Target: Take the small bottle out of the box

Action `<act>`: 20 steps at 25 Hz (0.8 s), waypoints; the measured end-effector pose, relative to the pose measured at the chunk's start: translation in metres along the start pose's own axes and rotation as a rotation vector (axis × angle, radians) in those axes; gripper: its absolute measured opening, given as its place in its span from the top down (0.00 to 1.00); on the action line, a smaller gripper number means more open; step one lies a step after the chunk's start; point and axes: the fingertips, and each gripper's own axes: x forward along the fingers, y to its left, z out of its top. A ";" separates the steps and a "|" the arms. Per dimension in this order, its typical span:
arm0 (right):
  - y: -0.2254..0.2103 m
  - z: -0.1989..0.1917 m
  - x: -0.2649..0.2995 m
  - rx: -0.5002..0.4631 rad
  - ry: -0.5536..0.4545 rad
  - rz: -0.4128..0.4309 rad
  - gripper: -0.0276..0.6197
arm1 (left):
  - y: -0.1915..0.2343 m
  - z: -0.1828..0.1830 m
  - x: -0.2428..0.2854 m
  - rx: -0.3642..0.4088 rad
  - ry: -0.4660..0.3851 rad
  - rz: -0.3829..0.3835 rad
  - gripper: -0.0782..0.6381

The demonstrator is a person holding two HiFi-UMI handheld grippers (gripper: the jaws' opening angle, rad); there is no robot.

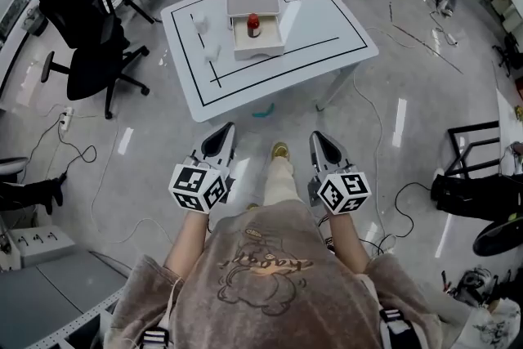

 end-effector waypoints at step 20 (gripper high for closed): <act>-0.062 0.064 0.129 -0.001 0.020 0.074 0.96 | 0.055 0.054 0.121 0.006 -0.006 0.060 0.88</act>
